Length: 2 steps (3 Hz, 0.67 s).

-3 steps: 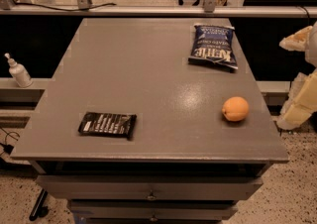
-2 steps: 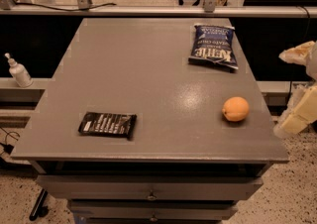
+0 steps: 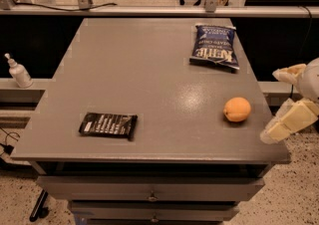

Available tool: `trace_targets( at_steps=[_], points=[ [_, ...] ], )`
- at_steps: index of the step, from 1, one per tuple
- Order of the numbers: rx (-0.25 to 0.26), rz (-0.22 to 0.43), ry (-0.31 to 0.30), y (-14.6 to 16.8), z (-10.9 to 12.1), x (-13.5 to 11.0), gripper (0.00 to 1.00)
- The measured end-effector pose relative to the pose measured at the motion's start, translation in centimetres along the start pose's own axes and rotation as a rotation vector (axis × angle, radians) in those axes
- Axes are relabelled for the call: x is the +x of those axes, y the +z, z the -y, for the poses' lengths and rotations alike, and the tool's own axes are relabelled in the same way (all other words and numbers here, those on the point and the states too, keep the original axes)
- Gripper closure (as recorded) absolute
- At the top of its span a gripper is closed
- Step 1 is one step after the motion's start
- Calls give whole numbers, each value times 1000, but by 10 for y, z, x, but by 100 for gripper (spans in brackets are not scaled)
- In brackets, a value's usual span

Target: Pick orange

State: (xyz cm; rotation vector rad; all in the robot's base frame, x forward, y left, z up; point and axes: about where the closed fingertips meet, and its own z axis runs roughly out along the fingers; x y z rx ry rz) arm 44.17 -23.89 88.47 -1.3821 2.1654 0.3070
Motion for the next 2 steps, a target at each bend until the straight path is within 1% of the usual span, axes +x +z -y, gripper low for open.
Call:
trace_targets(
  at_steps=[1,2],
  points=[
    [-19,37,60,24,3,6,0],
    [-34,67,102,43,4,6,0]
  ],
)
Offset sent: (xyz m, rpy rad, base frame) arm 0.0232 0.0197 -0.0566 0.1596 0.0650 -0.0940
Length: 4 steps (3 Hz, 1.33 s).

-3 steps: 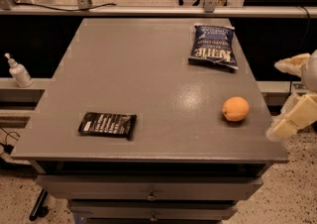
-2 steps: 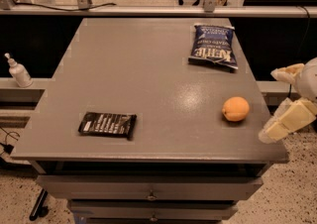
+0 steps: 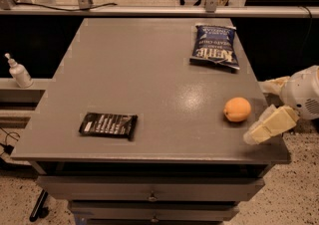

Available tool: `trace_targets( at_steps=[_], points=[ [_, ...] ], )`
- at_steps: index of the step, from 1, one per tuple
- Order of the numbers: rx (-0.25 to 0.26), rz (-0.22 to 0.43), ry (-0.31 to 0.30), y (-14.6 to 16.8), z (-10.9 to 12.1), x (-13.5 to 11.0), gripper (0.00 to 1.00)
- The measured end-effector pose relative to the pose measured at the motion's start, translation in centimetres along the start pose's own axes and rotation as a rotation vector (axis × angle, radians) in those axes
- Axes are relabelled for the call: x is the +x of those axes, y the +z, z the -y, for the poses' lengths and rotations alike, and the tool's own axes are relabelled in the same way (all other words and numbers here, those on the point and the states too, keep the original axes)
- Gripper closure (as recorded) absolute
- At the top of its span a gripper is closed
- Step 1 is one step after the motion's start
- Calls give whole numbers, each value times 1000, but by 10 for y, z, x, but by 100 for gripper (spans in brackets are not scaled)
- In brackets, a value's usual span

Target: Pick orange

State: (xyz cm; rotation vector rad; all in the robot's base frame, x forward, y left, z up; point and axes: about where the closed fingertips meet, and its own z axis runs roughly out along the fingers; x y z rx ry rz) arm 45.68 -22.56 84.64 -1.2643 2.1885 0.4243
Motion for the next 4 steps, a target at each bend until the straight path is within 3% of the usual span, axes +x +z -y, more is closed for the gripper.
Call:
trace_targets(
  at_steps=[1,2,4],
  points=[
    [-8,26,19,11,-1,-7,0],
    [-10,43,29,15,0,-14,12],
    [-10,58,50,16,-2,-18,59]
  ],
)
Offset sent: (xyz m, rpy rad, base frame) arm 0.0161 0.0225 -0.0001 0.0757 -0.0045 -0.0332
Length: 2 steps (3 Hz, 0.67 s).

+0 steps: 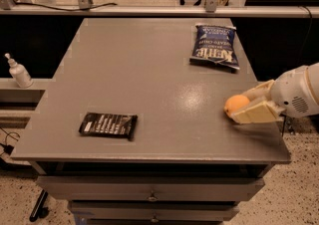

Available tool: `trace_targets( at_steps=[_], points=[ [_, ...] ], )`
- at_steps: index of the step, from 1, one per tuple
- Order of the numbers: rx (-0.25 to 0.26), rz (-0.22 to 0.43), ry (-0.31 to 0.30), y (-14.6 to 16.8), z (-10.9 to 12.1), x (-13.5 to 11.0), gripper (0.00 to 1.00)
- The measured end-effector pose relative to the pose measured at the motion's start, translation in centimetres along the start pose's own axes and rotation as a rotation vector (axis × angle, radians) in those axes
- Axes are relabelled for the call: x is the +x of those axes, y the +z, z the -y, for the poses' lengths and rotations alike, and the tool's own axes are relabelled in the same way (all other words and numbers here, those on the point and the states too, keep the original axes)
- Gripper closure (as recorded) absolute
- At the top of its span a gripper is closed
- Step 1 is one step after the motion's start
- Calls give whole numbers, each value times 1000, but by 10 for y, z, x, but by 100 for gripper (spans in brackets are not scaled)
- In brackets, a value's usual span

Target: Pick orange

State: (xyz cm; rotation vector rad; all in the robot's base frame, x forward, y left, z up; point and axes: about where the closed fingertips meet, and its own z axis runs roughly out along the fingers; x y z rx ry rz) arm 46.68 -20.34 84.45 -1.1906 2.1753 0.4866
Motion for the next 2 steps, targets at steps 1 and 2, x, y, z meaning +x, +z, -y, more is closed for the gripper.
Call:
trace_targets(
  at_steps=[1,2],
  points=[
    [9,10,0,-4,2,-4,82],
    [25,37,-16,-14,6,-21,100]
  ],
)
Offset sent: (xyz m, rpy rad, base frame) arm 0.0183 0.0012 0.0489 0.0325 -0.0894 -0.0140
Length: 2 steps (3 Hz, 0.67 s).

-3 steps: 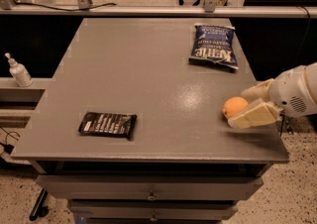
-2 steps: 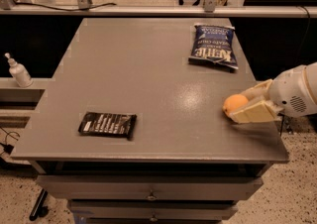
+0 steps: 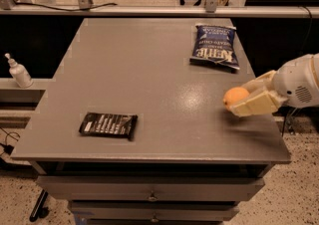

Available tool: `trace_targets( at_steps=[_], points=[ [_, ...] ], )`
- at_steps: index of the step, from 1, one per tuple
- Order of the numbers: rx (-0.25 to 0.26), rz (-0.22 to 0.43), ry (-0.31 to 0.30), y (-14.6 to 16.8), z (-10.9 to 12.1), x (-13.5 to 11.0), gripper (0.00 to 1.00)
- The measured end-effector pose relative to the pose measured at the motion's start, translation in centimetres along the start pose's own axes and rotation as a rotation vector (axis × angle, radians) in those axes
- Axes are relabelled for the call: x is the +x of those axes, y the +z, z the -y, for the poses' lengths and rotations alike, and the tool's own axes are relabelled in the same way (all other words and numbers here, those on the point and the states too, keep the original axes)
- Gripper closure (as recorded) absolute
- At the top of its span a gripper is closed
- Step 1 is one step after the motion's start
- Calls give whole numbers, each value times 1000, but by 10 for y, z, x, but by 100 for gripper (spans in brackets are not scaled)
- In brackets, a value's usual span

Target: Pick orange

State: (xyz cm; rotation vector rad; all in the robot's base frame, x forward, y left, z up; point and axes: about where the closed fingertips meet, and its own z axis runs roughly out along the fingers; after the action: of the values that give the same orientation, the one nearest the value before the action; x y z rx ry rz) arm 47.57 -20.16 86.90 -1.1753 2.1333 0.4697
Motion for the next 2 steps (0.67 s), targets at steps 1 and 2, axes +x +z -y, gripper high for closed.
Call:
trace_targets(
  at_steps=[1,2],
  points=[
    [23,50,-30,-13,6,-29,100],
    [40,106,-42,-31,10,-56,100]
  ],
)
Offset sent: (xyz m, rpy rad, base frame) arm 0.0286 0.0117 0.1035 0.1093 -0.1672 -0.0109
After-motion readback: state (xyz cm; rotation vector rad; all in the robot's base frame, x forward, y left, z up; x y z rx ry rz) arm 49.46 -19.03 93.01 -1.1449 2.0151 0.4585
